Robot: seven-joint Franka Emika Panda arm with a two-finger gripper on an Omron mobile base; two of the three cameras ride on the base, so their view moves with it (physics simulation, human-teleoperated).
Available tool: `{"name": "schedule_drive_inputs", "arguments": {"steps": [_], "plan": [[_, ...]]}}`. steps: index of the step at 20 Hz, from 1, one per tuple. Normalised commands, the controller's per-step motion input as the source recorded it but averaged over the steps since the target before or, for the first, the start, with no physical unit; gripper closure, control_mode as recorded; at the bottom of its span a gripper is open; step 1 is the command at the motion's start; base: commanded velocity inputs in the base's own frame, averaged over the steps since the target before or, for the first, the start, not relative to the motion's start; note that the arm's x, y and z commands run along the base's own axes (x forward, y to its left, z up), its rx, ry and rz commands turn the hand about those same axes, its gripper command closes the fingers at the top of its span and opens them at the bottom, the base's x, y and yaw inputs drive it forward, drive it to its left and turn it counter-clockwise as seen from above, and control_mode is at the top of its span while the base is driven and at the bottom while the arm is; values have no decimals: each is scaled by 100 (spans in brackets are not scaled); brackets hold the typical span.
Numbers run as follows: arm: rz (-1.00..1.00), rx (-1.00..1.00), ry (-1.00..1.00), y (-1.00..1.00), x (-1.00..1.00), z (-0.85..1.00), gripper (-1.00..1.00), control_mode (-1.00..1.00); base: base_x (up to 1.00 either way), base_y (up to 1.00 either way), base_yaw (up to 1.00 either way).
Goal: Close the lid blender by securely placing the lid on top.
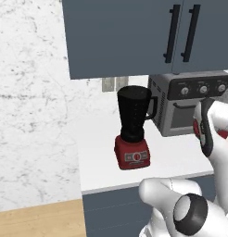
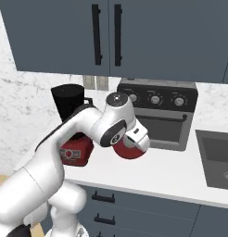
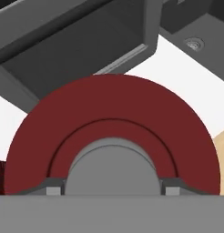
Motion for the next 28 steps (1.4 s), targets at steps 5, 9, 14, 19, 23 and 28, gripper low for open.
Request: {"name": "schedule_drive_inputs", "arguments": {"steps": [5, 9, 14, 19, 23, 28], "plan": [[0, -13, -2, 79, 0, 100, 100, -100, 0, 0, 0], [0, -9, 0, 88, 0, 100, 100, -100, 0, 0, 0], [2, -1, 4, 88, 5, 100, 100, -100, 0, 0, 0], [9, 4, 11, 62, 20, 100, 100, -100, 0, 0, 0], [9, 18, 3, 38, 13, 43, 100, -100, 0, 0, 0], [1, 13, -11, 16, 0, 0, 100, -100, 0, 0, 0]]}}
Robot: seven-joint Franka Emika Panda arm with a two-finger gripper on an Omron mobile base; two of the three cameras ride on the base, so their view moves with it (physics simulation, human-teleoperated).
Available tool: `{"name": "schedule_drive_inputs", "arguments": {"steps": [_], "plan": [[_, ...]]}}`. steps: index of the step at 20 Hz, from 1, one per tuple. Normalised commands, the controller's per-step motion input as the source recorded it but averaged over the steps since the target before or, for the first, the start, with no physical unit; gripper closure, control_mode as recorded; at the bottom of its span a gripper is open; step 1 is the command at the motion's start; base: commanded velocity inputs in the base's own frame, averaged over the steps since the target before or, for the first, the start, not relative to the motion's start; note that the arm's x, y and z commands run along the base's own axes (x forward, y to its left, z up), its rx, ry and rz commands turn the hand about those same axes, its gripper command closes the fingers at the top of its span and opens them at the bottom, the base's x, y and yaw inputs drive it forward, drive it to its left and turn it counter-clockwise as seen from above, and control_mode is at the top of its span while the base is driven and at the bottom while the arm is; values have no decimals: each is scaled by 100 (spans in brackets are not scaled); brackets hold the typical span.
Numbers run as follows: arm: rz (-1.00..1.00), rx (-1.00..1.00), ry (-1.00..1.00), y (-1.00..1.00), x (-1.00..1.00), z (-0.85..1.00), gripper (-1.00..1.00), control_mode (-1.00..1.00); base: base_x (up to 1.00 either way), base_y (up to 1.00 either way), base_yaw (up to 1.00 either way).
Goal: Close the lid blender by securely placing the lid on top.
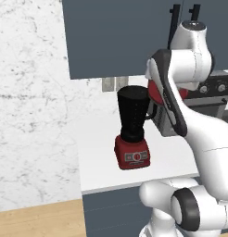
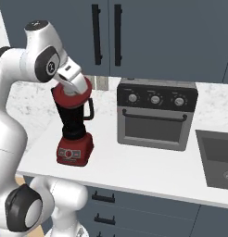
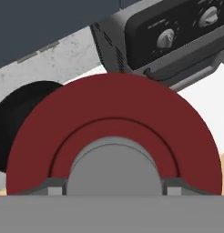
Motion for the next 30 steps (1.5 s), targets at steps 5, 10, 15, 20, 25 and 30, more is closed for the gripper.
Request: {"name": "schedule_drive_inputs", "arguments": {"steps": [5, 10, 15, 20, 25, 30], "plan": [[1, -1, -20, 27, 36, 3, 100, -100, 0, 0, 0], [0, 0, -7, 7, 59, 3, 100, -100, 0, 0, 0], [0, 3, 6, 6, 58, 6, 100, -100, 0, 0, 0], [0, 2, 18, 15, 56, 22, 100, -100, 0, 0, 0], [0, 2, 16, 24, 32, 8, 100, -100, 0, 0, 0], [0, 0, 2, 39, 1, 0, 100, -100, 0, 0, 0]]}}
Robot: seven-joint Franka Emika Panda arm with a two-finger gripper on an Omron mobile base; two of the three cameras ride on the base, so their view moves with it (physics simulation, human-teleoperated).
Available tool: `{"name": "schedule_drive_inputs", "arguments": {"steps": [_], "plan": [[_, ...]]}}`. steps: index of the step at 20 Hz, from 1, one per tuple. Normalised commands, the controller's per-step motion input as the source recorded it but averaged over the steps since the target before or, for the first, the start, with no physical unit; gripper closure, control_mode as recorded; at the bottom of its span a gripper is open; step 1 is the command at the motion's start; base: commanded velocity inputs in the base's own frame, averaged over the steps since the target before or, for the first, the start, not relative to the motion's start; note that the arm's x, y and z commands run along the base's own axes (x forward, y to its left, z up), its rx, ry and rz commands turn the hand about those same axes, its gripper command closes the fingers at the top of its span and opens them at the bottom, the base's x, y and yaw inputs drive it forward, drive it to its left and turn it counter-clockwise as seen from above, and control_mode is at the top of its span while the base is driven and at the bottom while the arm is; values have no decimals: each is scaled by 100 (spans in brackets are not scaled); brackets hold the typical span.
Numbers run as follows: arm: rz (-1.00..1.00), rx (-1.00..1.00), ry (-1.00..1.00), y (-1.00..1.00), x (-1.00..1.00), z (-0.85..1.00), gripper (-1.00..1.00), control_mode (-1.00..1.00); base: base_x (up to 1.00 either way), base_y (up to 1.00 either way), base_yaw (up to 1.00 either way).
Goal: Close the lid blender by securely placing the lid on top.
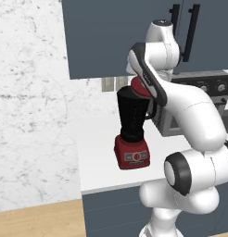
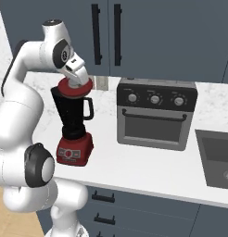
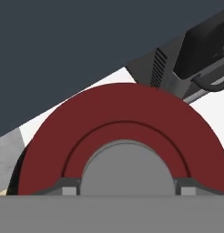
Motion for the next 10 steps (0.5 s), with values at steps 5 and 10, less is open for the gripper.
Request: {"name": "schedule_drive_inputs", "arguments": {"steps": [5, 10], "plan": [[1, 0, 0, 44, 17, 0, 100, -100, 0, 0, 0], [0, 0, 1, 45, 16, 1, 100, -100, 0, 0, 0]]}}
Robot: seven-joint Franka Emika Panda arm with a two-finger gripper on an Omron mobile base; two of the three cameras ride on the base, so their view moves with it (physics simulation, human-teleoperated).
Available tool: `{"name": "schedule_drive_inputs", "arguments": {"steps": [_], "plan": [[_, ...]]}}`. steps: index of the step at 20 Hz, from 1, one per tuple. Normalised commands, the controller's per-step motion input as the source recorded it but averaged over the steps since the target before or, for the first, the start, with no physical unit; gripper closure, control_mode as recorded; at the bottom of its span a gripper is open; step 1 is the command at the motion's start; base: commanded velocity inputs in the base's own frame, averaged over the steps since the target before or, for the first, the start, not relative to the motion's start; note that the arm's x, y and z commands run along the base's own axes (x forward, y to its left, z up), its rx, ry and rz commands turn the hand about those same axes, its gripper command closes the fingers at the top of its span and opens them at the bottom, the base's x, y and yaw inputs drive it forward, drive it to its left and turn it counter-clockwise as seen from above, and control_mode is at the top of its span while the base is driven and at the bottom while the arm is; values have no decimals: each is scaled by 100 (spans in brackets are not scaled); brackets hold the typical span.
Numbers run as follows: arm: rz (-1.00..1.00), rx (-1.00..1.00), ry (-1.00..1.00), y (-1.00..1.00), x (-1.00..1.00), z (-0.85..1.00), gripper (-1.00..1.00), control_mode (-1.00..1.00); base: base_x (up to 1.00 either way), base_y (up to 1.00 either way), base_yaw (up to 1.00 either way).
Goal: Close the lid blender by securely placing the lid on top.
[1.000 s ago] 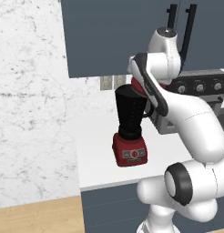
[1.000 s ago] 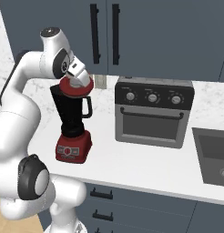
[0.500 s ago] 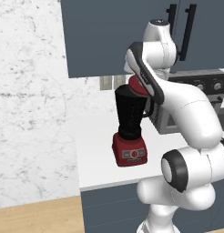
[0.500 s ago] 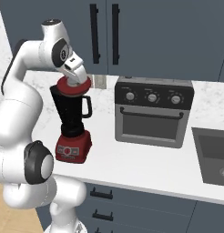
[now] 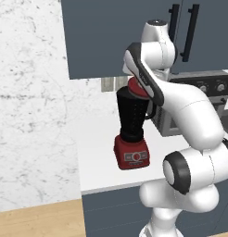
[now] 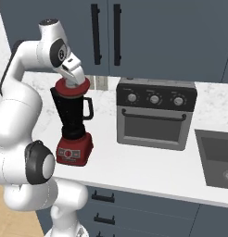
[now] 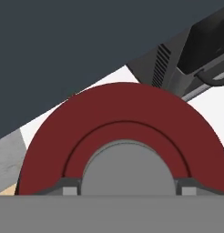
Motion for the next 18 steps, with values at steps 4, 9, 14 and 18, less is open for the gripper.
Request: {"name": "schedule_drive_inputs", "arguments": {"steps": [4, 9, 14, 18], "plan": [[0, 0, 0, 43, -4, 0, 100, -100, 0, 0, 0], [0, -1, 0, 64, -4, 4, 100, -100, 0, 0, 0], [1, 0, 0, 29, 0, 0, 100, -100, 0, 0, 0], [0, 0, 0, 6, 0, -20, 100, -100, 0, 0, 0]]}}
